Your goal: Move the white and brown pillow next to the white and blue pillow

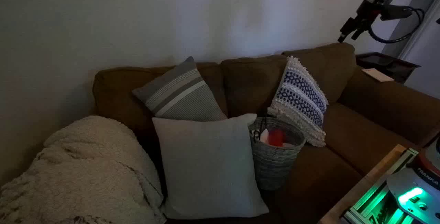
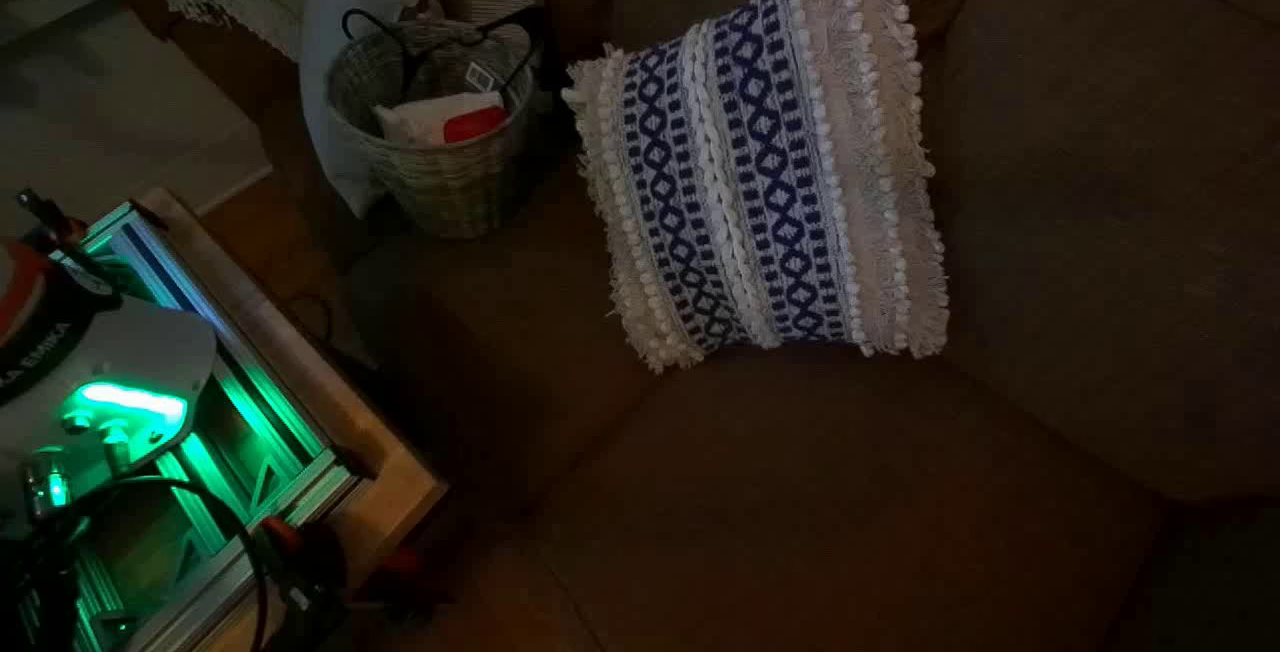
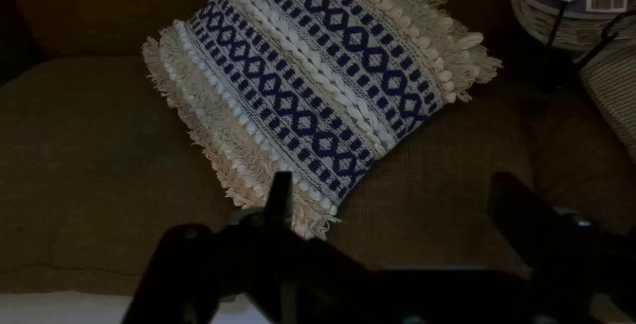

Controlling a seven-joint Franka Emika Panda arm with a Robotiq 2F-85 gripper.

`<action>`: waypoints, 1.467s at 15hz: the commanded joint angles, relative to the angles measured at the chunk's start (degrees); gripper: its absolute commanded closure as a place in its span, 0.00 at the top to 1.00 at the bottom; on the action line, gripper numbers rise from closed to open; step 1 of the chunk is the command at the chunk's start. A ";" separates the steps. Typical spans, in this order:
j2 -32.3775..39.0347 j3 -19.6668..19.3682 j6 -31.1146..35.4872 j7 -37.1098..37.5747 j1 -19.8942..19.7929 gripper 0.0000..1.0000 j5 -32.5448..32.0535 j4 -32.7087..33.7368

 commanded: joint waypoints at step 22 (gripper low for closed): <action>32.80 17.52 3.63 -33.34 14.80 1.00 47.86 17.11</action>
